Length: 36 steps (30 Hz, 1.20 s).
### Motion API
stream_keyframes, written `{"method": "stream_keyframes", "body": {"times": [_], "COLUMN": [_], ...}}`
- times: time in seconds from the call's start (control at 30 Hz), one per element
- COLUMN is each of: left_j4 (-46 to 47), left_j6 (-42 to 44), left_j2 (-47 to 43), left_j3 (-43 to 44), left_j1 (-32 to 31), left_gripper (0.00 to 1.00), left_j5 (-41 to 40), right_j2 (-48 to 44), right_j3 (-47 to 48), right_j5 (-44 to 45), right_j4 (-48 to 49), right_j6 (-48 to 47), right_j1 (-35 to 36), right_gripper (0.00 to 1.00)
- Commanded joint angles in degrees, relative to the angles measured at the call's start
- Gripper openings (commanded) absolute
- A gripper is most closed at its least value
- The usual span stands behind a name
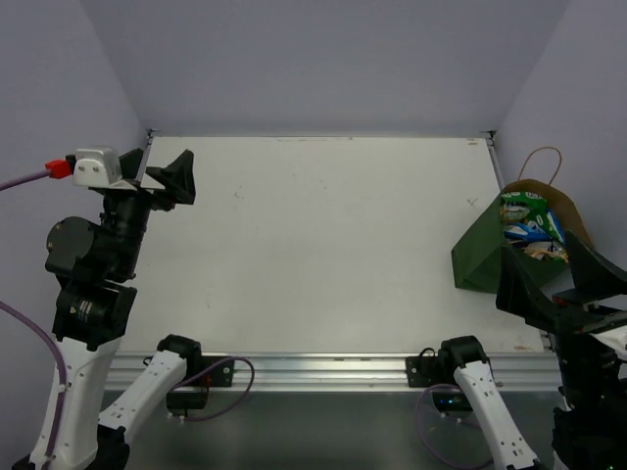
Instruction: Take the snacks out of the paper bag
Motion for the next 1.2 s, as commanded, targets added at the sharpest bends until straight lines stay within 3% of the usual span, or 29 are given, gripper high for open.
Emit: {"method": "stream_keyframes", "body": {"times": [0.0,0.3,0.47,0.53,0.63,0.87,1.17], "left_j4": [-0.9,-9.33,-12.77,-13.47,-13.47,-13.47,-14.0], "left_j6": [-1.4,-3.95,-5.97,-7.2,-7.82,-7.73,-7.03], "left_j2": [2.13,6.53,8.11,8.55,8.81,6.62,5.47], "left_j3": [-0.12,-0.03,-1.09,-1.44,-2.57,-4.95,-5.74], "left_j1": [-0.4,-0.4,-0.4,-0.4,-0.4,-1.19,-1.63], "left_gripper": [1.0,1.0,1.0,1.0,1.0,1.0,1.0], "left_j5": [1.03,5.16,8.76,10.86,13.06,13.95,13.6], "right_j2": [3.76,12.8,24.05,27.91,37.65,48.83,52.98], "right_j3": [-0.53,-3.53,-1.6,-0.46,1.3,2.19,-0.8], "right_j5": [4.89,12.11,32.2,34.44,30.59,25.49,19.6], "right_j4": [-3.59,-6.4,-9.4,-9.22,-9.22,-6.51,6.32], "right_j6": [3.73,20.26,24.84,24.23,25.53,24.76,16.32], "right_j1": [0.07,0.07,-0.19,-2.82,-10.03,-21.62,-24.81], "right_gripper": [0.99,0.99,0.99,0.99,0.99,0.99,0.86]}}
